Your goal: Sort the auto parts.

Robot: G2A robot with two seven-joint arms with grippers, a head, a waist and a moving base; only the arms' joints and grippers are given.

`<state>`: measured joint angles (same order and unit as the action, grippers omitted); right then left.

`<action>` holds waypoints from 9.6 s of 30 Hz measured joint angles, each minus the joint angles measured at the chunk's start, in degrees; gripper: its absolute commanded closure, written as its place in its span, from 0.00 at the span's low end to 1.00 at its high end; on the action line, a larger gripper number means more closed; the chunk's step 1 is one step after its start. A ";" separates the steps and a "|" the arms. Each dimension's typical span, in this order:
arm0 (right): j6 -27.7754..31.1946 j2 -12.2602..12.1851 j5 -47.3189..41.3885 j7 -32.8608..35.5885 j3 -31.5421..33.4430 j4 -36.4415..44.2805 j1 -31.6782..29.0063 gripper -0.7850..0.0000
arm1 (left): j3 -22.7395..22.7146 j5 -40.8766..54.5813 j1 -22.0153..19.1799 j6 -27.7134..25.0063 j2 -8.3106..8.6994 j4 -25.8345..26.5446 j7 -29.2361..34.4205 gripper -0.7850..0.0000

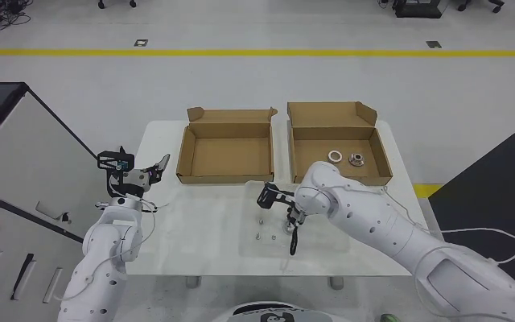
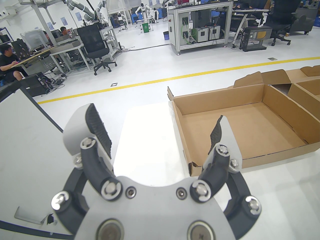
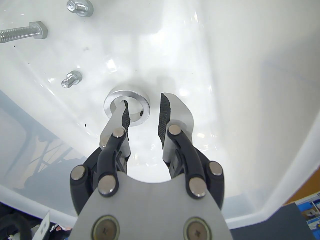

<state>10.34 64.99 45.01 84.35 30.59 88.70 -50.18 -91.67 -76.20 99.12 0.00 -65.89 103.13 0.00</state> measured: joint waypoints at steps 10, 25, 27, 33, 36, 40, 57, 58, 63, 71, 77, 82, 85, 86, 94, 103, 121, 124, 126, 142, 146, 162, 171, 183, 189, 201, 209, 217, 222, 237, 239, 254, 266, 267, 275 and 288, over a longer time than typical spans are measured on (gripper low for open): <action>-0.14 0.72 0.01 -0.33 -0.60 -1.71 0.35 0.70 | 0.00 0.00 0.00 0.00 0.00 0.00 0.00 0.00; -0.98 1.27 -0.60 0.31 -0.21 -2.34 0.53 1.00 | 0.00 0.00 0.00 0.00 0.00 0.00 0.00 0.00; -1.50 1.05 -0.63 0.94 0.46 -1.38 0.50 1.00 | 0.00 0.00 0.00 0.00 0.00 0.00 0.00 0.00; -4.27 -0.90 -0.14 3.72 4.82 5.60 -0.27 1.00 | 0.00 0.00 0.00 0.00 0.00 0.00 0.00 0.00; -5.30 -2.89 -0.08 3.65 7.36 9.89 -1.00 1.00 | 0.00 0.00 0.00 0.00 0.00 0.00 0.00 0.00; -6.58 -6.58 -1.14 3.64 11.40 16.53 -2.05 1.00 | 0.00 0.00 0.00 0.00 0.00 0.00 0.00 0.00; -8.07 -18.85 -18.82 3.65 22.23 32.17 -4.01 1.00 | 0.00 0.00 0.00 0.00 0.00 0.00 0.00 0.00; -8.07 -18.82 -18.65 3.65 22.22 32.14 -4.01 1.00 | 0.00 0.00 0.00 0.00 0.00 0.00 0.00 0.00; -8.08 -18.80 -18.54 3.65 22.21 32.12 -4.01 1.00 | 0.00 0.00 0.00 0.00 0.00 0.00 0.00 0.00; -9.22 -18.96 -28.96 -3.07 26.98 24.22 -6.33 1.00 | 0.00 0.00 0.00 0.00 0.00 0.00 0.00 0.00; -6.59 -19.23 -51.41 -6.08 34.02 14.49 -9.62 1.00 | 0.00 0.00 0.00 0.00 0.00 0.00 0.00 0.00; -2.77 -18.46 -69.58 -5.51 34.80 9.12 -10.65 1.00 | 0.00 0.00 0.00 0.00 0.00 0.00 0.00 0.00; -1.30 -17.66 -78.01 -4.59 33.54 7.42 -9.84 1.00 | 0.00 0.00 0.00 0.00 0.00 0.00 0.00 0.00; -0.92 -17.39 -80.31 -4.36 33.08 6.99 -9.50 1.00 | 0.00 0.00 0.00 0.00 0.00 0.00 0.00 0.00; 1.06 -14.64 -99.94 0.30 28.70 3.66 -5.87 1.00 | 0.00 0.00 0.00 0.00 0.00 0.00 0.00 0.00; 0.11 -11.58 -114.01 3.67 24.89 1.86 -1.57 1.00 | 0.00 0.00 0.00 0.00 0.00 0.00 0.00 0.00; -0.65 -9.64 -118.85 3.65 22.82 3.56 1.39 1.00 | 0.00 0.00 0.00 0.00 0.00 0.00 0.00 0.00; -1.44 -9.49 -119.54 2.13 22.80 4.64 0.36 1.00 | 0.00 0.00 0.00 0.00 0.00 0.00 0.00 0.00; -2.61 -9.27 -121.41 1.06 22.89 5.56 -0.75 1.00 | 0.00 0.00 0.00 0.00 0.00 0.00 0.00 0.00; -10.07 -5.56 -143.96 -0.05 22.64 6.96 -5.51 1.00 | 0.00 0.00 0.00 0.00 0.00 0.00 0.00 0.00; -9.95 -4.91 -143.82 -1.16 23.46 6.68 -5.54 1.00 | 0.00 0.00 0.00 0.00 0.00 0.00 0.00 0.00; -8.60 -5.17 -123.25 -8.73 30.53 6.71 -7.82 1.00 | 0.00 0.00 0.00 0.00 0.00 0.00 0.00 0.00; -11.32 -3.40 -139.49 -6.22 30.73 7.05 -9.91 1.00 | 0.00 0.00 0.00 0.00 0.00 0.00 0.00 0.00; -10.80 -2.97 -127.44 -7.80 34.00 6.59 -9.57 1.00 | 0.00 0.00 0.00 0.00 0.00 0.00 0.00 0.00; -11.12 -3.26 -120.27 -8.62 36.10 7.76 -10.25 1.00 | 0.00 0.00 0.00 0.00 0.00 0.00 0.00 0.00; -13.26 -1.95 -128.14 -6.66 35.73 8.23 -11.39 1.00 | 0.00 0.00 0.00 0.00 0.00 0.00 0.00 0.00; -13.85 -1.72 -129.09 -6.42 35.61 8.13 -11.31 1.00 | 0.00 0.00 0.00 0.00 0.00 0.00 0.00 0.00; -13.85 -1.72 -129.09 -6.43 35.62 8.13 -11.31 1.00 | 0.00 0.00 0.00 0.00 0.00 0.00 0.00 0.00; -13.73 -1.95 -126.87 -8.45 36.80 7.97 -11.77 1.00 | 0.00 0.00 0.00 0.00 0.00 0.00 0.00 0.00; -21.17 -7.62 -76.00 -20.78 53.23 8.58 -15.72 1.00 | 0.00 0.00 0.00 0.00 0.00 0.00 0.00 0.00; -21.24 -8.32 -66.71 -21.80 53.93 9.79 -15.78 1.00 | 0.00 0.00 0.00 0.00 0.00 0.00 0.00 0.00; -21.03 -9.50 -19.94 -17.02 39.60 3.11 -0.63 1.00 | 0.00 0.00 0.00 0.00 0.00 0.00 0.00 0.00; -21.08 -4.45 -14.16 -19.70 21.32 -18.05 11.75 1.00 | 0.00 0.00 0.00 0.00 0.00 0.00 0.00 0.00; -21.15 -3.96 -14.37 -20.26 20.24 -19.66 12.27 1.00 | 0.00 0.00 0.00 0.00 0.00 0.00 0.00 0.00; -20.92 0.28 -14.58 -24.56 12.18 -31.89 15.42 1.00 | 0.00 0.00 0.00 0.00 0.00 0.00 0.00 0.00; -18.94 5.23 -14.25 -26.66 6.03 -44.36 17.56 1.00 | 0.00 0.00 0.00 0.00 0.00 0.00 0.00 0.00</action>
<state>-8.60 70.21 30.75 57.70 36.62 44.34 -32.62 -91.67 -76.20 99.12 0.00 -65.89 103.13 0.00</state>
